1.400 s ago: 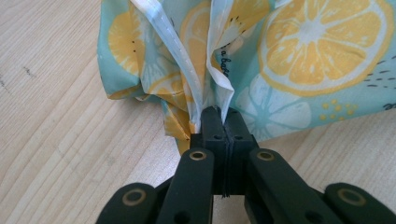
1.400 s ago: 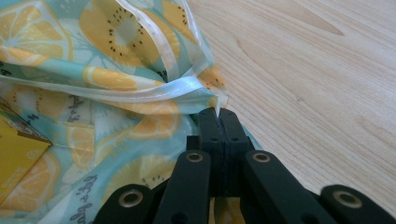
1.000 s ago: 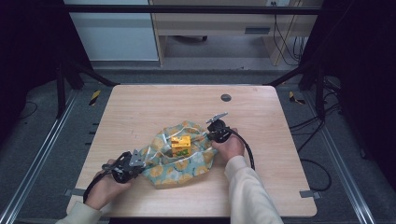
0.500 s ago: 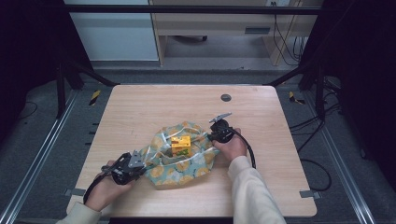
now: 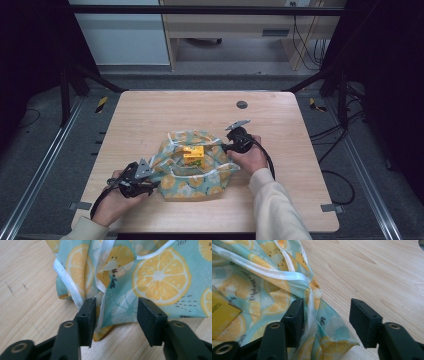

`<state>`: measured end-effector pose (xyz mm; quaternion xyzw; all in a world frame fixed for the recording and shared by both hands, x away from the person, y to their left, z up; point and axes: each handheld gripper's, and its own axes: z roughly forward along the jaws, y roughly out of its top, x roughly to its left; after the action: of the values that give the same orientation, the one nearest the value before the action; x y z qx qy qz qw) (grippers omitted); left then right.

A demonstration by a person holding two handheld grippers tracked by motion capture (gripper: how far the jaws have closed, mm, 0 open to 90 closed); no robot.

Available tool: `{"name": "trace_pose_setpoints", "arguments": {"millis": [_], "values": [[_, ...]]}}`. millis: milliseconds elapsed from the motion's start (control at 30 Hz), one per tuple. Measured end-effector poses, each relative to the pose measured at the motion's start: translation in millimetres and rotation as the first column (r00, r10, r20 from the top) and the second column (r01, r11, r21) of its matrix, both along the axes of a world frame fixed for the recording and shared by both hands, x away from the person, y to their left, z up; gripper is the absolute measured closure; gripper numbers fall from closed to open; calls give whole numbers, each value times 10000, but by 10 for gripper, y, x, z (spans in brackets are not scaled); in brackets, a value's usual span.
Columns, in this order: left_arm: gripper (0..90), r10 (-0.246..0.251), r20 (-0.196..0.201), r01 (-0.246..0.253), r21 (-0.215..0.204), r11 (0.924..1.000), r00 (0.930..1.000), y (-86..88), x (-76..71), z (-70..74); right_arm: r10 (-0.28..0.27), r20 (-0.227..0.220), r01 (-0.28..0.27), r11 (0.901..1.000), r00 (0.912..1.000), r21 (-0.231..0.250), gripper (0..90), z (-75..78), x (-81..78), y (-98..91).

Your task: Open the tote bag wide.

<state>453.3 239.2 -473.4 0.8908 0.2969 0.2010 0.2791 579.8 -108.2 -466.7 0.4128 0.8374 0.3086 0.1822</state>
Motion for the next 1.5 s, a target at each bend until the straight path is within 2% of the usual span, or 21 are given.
{"name": "trace_pose_setpoints", "arguments": {"millis": [267,300,467,533,700,967,1033,1133,1200,1300,1500], "values": [[347,167,139,-164,-213,9996,9998,-5,5,14,-7,83,5,9996,10000,297,327,55,-33,35],[320,148,170,-146,-139,9998,9997,0,7,24,-4,103,1,9996,9999,294,318,67,-38,32],[223,403,394,-384,-481,9981,9984,10,5,55,108,268,-124,9980,9996,620,277,149,-96,56],[218,378,471,-355,-481,9982,9982,22,3,75,164,317,-184,9979,9994,622,271,174,-115,65],[211,478,801,-414,-792,9960,9956,49,-32,142,268,343,-291,9973,9991,670,260,219,-164,80],[192,682,1459,-463,-1487,9878,9869,88,-105,274,435,558,-483,9950,9975,879,241,324,-299,89],[166,901,1477,-645,-1697,9834,9849,85,-110,275,449,610,-505,9944,9971,928,231,356,-338,84],[130,906,1348,-680,-1637,9842,9867,98,-99,269,444,558,-500,9934,9975,1033,201,398,-392,80],[113,888,1083,-710,-1591,9847,9901,103,-91,255,482,579,-538,9937,9972,983,191,429,-445,82],[90,861,615,-738,-1800,9809,9944,117,-85,233,487,578,-546,9929,9971,1053,154,477,-524,70],[74,819,652,-704,-1621,9843,9945,127,-110,254,389,645,-458,9929,9972,1093,104,616,-700,3]]}}
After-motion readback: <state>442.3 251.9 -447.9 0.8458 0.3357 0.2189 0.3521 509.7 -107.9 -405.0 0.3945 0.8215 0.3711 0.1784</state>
